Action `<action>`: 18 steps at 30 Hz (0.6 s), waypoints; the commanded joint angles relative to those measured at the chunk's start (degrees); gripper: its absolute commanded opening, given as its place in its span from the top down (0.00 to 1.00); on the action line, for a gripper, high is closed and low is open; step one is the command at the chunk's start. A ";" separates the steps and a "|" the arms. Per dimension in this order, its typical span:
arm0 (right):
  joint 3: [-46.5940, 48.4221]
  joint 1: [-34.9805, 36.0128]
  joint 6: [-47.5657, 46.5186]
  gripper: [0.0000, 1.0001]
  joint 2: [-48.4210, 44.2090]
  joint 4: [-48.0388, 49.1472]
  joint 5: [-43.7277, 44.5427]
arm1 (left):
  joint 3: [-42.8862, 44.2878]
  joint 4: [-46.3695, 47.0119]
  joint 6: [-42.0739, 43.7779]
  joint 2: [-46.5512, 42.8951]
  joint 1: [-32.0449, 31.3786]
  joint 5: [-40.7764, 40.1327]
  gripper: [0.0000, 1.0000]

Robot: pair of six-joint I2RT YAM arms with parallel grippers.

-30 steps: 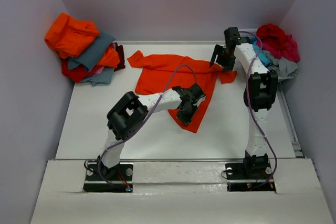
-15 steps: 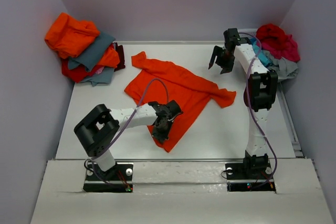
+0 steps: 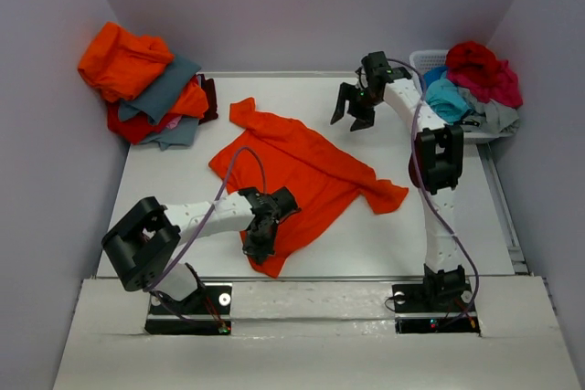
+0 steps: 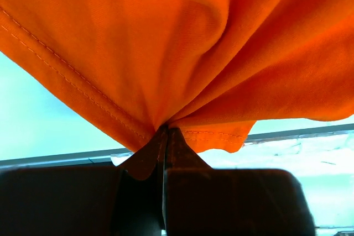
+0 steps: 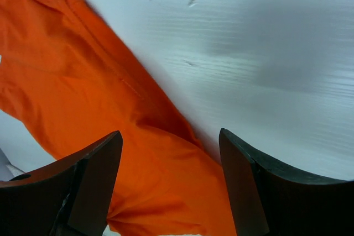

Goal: Fold and stack the t-shirts
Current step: Flatten the tshirt out

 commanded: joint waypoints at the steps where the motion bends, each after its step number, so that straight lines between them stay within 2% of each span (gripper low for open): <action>1: 3.62 6.24 -1.30 0.24 2.15 1.76 -4.08 | 0.49 -2.59 -1.95 -0.25 -0.36 -0.11 0.94; 8: 3.53 7.48 -1.56 0.25 4.52 4.40 -5.47 | 2.25 -2.85 -1.42 0.63 -0.36 -0.11 0.94; 12: 6.69 7.48 -0.95 0.33 6.63 4.31 -5.22 | 3.21 -3.55 -1.07 0.90 -0.36 -0.54 0.94; 14: 6.88 7.48 -1.21 0.33 6.73 4.31 -4.34 | 3.56 -3.73 -0.63 0.98 -0.36 -0.72 0.94; 16: 6.88 7.48 -1.38 0.39 7.08 4.05 -3.64 | 3.83 -3.73 -0.46 1.33 -0.36 -0.81 0.94; 18: 6.88 7.48 -1.39 0.52 7.43 3.78 -3.46 | 4.01 -3.73 -0.28 1.60 -0.36 -0.81 0.94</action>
